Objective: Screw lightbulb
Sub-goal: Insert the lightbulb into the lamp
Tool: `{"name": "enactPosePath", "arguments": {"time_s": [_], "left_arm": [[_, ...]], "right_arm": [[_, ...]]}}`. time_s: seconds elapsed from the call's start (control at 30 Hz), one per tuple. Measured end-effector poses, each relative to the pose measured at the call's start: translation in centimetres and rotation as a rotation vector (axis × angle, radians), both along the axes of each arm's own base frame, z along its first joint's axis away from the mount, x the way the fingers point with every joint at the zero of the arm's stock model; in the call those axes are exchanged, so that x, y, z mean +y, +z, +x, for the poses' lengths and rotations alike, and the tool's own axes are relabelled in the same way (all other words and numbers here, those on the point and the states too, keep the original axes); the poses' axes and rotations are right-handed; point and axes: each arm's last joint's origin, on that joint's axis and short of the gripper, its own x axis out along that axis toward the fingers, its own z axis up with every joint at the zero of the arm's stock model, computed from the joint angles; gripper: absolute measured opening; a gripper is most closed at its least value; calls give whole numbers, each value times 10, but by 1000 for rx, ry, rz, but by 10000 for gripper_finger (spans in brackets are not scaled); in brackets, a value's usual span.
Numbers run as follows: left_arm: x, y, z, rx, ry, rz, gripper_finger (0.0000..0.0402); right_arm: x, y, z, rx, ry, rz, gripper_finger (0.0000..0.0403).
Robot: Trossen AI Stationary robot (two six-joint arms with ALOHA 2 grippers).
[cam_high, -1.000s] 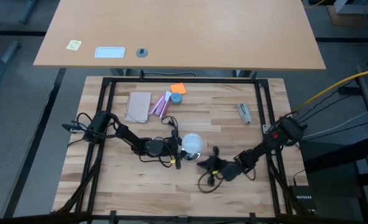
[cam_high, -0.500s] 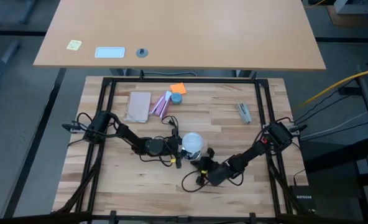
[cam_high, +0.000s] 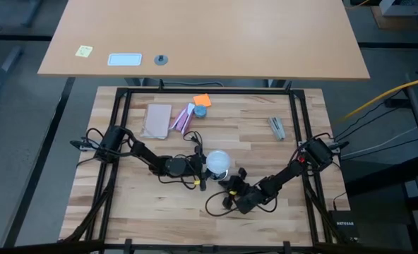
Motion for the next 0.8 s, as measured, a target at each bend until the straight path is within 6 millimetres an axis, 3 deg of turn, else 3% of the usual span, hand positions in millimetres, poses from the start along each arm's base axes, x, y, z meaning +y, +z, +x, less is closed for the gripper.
{"name": "enactPosePath", "arguments": {"time_s": [0.6,0.8], "left_arm": [[-2,-2,-1,18,-9,25,153],[-3,-2,-1,21,-19,25,153]], "right_arm": [[5,-5,-13,47,-21,-25,5],[2,2,-21,100,-47,-56,5]]}}
